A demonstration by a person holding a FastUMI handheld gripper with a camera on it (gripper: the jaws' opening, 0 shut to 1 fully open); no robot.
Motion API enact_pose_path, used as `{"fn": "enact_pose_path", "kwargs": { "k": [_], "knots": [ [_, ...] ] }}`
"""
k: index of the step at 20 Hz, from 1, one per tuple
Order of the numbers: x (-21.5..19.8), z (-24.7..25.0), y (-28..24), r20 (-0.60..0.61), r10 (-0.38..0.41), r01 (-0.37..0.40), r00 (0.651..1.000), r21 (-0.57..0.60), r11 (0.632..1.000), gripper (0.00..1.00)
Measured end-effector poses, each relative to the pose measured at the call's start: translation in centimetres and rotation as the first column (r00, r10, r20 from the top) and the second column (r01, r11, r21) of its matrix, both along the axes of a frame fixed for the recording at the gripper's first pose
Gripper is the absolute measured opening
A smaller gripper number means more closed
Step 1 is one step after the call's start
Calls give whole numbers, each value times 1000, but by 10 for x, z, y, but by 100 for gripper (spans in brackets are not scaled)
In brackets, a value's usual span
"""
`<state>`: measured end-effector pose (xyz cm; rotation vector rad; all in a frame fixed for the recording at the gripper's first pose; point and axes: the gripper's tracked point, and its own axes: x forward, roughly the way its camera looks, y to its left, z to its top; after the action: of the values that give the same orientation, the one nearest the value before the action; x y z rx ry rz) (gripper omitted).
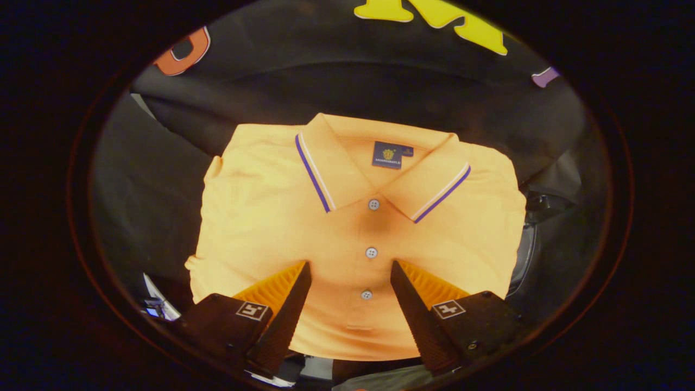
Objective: Put the clothes into the washing machine and then close the washing machine lid.
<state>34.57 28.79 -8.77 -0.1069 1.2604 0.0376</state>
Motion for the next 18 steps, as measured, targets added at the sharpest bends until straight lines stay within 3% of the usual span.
{"fn": "enact_pose_path", "kwargs": {
  "k": [2,9,13,17,18],
  "knots": [
    [0,-1,0,20,19,-18,1000,-33,999,95],
    [-2,0,-1,26,-35,36,999,-17,999,93],
    [-4,-2,-3,46,-14,14,999,-4,1000,92],
    [-3,-2,-6,46,-22,23,999,-6,1000,83],
    [-2,-2,-5,49,-28,28,998,-6,1000,77]
  ]
}}
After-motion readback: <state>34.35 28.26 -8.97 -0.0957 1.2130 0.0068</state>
